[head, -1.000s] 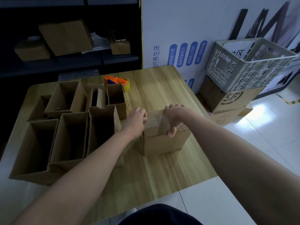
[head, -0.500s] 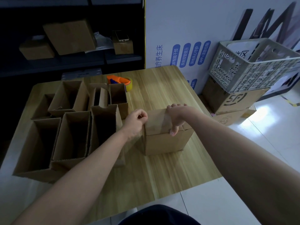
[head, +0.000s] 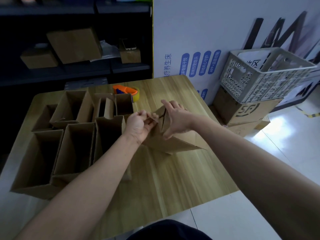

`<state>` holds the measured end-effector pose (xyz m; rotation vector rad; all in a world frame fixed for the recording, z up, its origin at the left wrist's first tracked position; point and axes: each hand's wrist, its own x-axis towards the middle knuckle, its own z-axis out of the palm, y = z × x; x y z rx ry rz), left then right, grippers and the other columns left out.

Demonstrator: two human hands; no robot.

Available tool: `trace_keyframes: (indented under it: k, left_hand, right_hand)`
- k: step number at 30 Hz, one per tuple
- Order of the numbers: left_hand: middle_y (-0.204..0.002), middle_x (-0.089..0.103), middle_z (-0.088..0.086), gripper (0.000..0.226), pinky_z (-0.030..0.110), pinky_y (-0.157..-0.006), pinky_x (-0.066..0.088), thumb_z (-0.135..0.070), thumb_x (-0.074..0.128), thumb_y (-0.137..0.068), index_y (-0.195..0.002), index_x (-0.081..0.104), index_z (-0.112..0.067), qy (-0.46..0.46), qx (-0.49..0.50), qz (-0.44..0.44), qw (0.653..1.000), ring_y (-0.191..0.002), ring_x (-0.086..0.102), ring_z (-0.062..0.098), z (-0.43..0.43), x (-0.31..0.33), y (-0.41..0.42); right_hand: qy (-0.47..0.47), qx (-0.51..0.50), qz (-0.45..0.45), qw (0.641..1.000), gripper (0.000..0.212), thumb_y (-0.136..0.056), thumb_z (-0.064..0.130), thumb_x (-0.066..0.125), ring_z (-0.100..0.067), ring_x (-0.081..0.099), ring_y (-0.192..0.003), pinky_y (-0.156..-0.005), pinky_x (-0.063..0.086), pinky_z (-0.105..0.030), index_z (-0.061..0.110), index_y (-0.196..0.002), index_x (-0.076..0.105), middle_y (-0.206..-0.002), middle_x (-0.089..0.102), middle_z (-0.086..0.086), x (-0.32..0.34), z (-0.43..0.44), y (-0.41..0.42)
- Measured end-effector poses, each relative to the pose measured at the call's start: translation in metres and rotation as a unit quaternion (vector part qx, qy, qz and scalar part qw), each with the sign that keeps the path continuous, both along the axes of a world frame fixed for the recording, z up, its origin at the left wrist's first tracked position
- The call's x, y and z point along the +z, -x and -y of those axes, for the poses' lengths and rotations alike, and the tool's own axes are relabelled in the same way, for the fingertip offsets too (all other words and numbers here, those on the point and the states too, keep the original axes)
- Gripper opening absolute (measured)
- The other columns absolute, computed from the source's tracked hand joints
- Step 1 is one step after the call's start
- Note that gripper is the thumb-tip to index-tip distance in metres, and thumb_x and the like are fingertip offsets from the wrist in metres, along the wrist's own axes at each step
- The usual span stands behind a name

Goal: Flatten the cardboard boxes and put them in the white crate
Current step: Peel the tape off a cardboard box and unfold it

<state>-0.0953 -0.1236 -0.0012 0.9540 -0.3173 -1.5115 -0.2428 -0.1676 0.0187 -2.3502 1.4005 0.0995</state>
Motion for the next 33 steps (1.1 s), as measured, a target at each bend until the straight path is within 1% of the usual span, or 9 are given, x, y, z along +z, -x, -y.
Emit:
trace_keyframes:
  k: [3,6,9,13,17,22,24,29,33]
  left_hand:
    - [-0.060,0.043,0.004,0.031,0.030,-0.059,0.049,0.005,0.029,-0.092,-0.069,0.042,-0.011,-0.021,0.066,-0.053,0.996,-0.056,0.047,0.017,0.013,0.010,-0.009]
    - [-0.067,0.048,0.003,0.018,0.030,-0.060,0.050,-0.007,0.038,-0.097,-0.084,0.048,-0.013,-0.054,0.063,0.204,0.975,-0.055,0.048,0.013,0.017,0.004,-0.027]
    - [-0.091,0.060,0.005,0.010,0.033,-0.073,0.054,-0.030,0.049,-0.096,-0.097,0.052,-0.020,-0.028,-0.048,0.446,0.893,-0.075,0.059,0.016,0.010,-0.011,-0.026]
    - [-0.101,0.053,-0.005,0.050,0.026,-0.073,0.045,-0.051,0.068,-0.077,-0.110,0.049,-0.018,0.016,-0.182,0.641,0.745,-0.093,0.054,0.014,0.005,-0.029,-0.001]
    - [-0.116,0.042,0.001,0.042,0.035,-0.083,0.048,-0.048,0.072,-0.076,-0.098,0.053,-0.017,0.022,-0.172,0.780,0.602,-0.100,0.049,0.019,0.008,-0.035,0.018]
    - [-0.107,0.054,0.002,0.011,0.033,-0.081,0.041,-0.028,0.061,-0.089,-0.086,0.065,-0.018,0.009,-0.097,0.817,0.568,-0.100,0.046,0.022,0.012,-0.027,-0.006]
    - [-0.105,0.052,0.001,0.010,0.038,-0.089,0.041,-0.029,0.065,-0.086,-0.086,0.069,-0.020,-0.017,-0.071,0.809,0.584,-0.104,0.044,0.024,0.013,-0.027,-0.016]
    - [-0.088,0.068,0.004,0.006,0.021,-0.063,0.046,-0.013,0.065,-0.086,-0.084,0.070,-0.011,-0.064,-0.018,0.642,0.764,-0.078,0.060,0.014,0.010,-0.031,0.001]
    - [-0.082,0.064,0.002,0.007,0.024,-0.061,0.050,-0.011,0.063,-0.087,-0.081,0.065,-0.014,-0.140,0.050,0.551,0.821,-0.078,0.062,0.015,0.012,-0.033,-0.008]
  right_hand:
    - [-0.003,-0.038,0.088,0.995,0.127,-0.054,0.039,0.083,-0.030,0.026,-0.132,-0.105,0.039,-0.047,0.025,-0.149,-0.001,-0.145,0.015,-0.002,0.003,0.003,0.013]
    - [-0.040,-0.099,0.137,0.985,0.122,-0.058,0.028,0.084,-0.029,0.033,-0.126,-0.099,0.046,-0.044,0.028,-0.148,0.002,-0.144,0.015,-0.001,-0.010,0.002,0.035]
    - [-0.109,-0.135,0.102,0.980,0.121,-0.061,0.024,0.084,-0.032,0.029,-0.130,-0.104,0.042,-0.045,0.029,-0.148,0.000,-0.149,0.010,-0.001,-0.032,-0.004,0.056]
    - [-0.119,-0.107,-0.049,0.986,0.127,-0.061,0.044,0.082,-0.031,-0.008,-0.145,-0.116,0.011,-0.055,0.020,-0.151,-0.005,-0.159,-0.009,0.000,-0.049,-0.007,0.061]
    - [-0.040,-0.069,-0.070,0.994,0.134,-0.055,0.065,0.076,-0.027,-0.001,-0.145,-0.116,0.001,-0.054,0.017,-0.151,-0.004,-0.158,0.002,-0.002,-0.057,-0.012,0.032]
    - [0.022,-0.059,-0.093,0.994,0.125,-0.060,0.052,0.080,-0.028,0.015,-0.142,-0.116,0.002,-0.054,0.014,-0.151,0.003,-0.153,0.016,-0.008,-0.058,-0.010,0.029]
    - [-0.002,-0.057,-0.099,0.993,0.125,-0.059,0.048,0.081,-0.028,0.017,-0.141,-0.116,0.003,-0.053,0.014,-0.151,0.004,-0.152,0.016,-0.008,-0.050,-0.005,0.041]
    - [-0.029,-0.068,-0.099,0.992,0.121,-0.058,0.040,0.083,-0.027,0.019,-0.139,-0.117,0.006,-0.050,0.015,-0.149,0.008,-0.149,0.019,-0.007,-0.036,0.003,0.051]
    - [-0.064,-0.084,-0.103,0.989,0.120,-0.059,0.030,0.084,-0.030,0.017,-0.140,-0.116,0.008,-0.047,0.017,-0.149,0.006,-0.151,0.016,-0.007,-0.038,0.000,0.069]
